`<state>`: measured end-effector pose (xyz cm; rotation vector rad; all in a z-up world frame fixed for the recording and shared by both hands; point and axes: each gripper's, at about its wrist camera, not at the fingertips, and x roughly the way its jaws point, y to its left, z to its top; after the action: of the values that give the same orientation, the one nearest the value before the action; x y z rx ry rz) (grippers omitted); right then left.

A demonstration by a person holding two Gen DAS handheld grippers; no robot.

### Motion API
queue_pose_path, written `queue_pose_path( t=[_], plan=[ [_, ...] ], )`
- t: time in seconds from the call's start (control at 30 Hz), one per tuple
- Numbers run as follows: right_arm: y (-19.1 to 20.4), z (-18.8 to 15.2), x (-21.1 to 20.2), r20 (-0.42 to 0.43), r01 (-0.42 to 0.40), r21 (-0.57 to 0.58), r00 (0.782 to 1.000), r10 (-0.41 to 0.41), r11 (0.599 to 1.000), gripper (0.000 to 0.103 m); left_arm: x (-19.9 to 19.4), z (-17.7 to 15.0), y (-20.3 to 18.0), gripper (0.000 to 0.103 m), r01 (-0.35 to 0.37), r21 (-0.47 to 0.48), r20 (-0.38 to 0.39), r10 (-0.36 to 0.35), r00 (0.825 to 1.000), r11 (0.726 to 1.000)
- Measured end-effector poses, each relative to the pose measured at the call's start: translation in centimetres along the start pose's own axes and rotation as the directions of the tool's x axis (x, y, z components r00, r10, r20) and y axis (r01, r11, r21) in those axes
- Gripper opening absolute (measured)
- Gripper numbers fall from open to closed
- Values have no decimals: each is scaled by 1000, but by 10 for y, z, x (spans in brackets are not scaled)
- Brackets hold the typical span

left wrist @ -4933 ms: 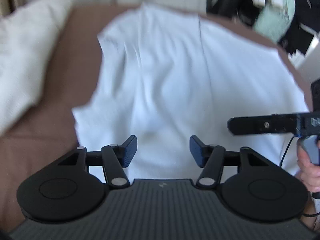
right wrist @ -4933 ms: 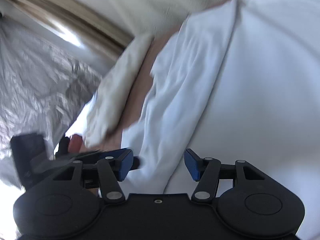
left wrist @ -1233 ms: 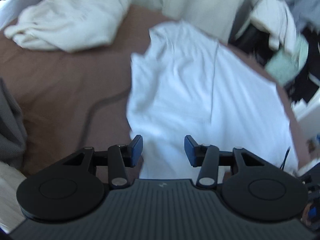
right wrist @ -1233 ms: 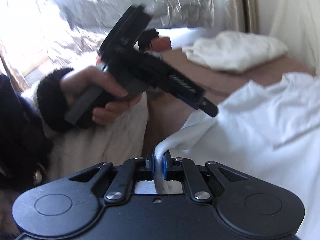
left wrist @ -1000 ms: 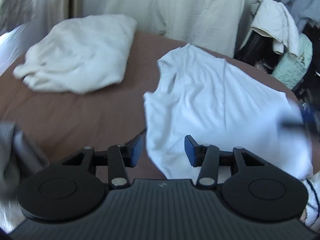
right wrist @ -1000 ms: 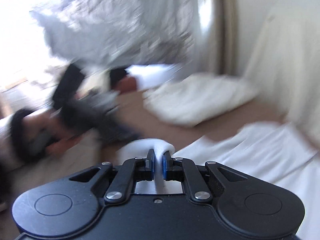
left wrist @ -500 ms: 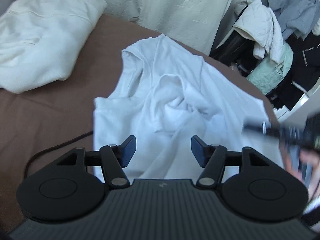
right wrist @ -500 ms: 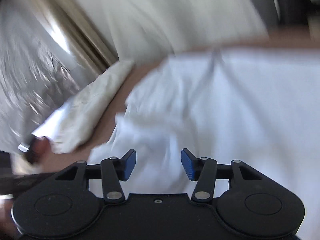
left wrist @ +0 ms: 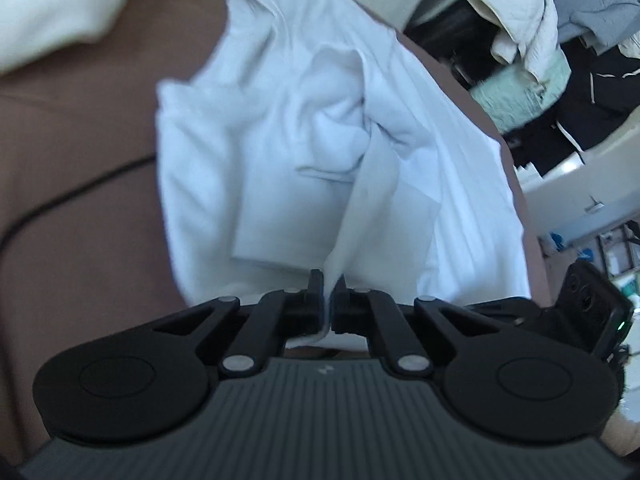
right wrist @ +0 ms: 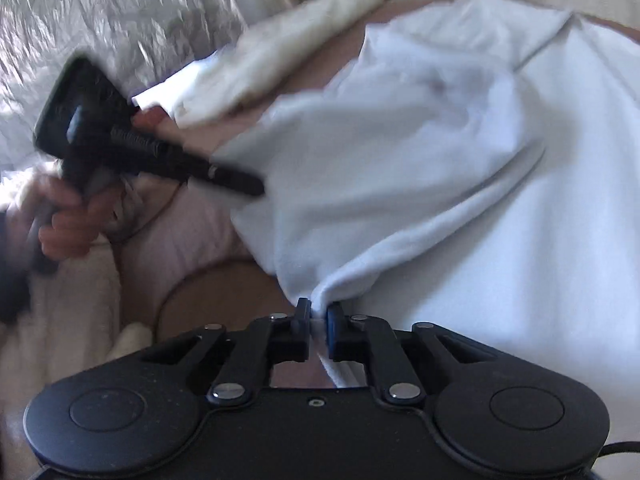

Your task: Fold clothes

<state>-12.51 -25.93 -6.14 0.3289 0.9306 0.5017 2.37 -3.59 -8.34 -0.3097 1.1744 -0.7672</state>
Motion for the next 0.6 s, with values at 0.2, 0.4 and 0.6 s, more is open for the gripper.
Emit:
queue_pose_path(
  t=[0.2, 0.4, 0.6],
  plan=[
    [21, -5, -6, -79, -13, -131, 997, 2, 991, 11, -1, -36, -15, 2, -265, 166, -93, 283, 955, 950],
    [27, -7, 9, -161, -24, -155, 987, -2, 988, 12, -7, -36, -33, 4, -254, 237, -37, 270, 962, 938],
    [-3, -4, -7, -114, -92, 100, 988, 103, 991, 15, -52, -12, -40, 5, -113, 192, 225, 68, 972, 975]
  ],
)
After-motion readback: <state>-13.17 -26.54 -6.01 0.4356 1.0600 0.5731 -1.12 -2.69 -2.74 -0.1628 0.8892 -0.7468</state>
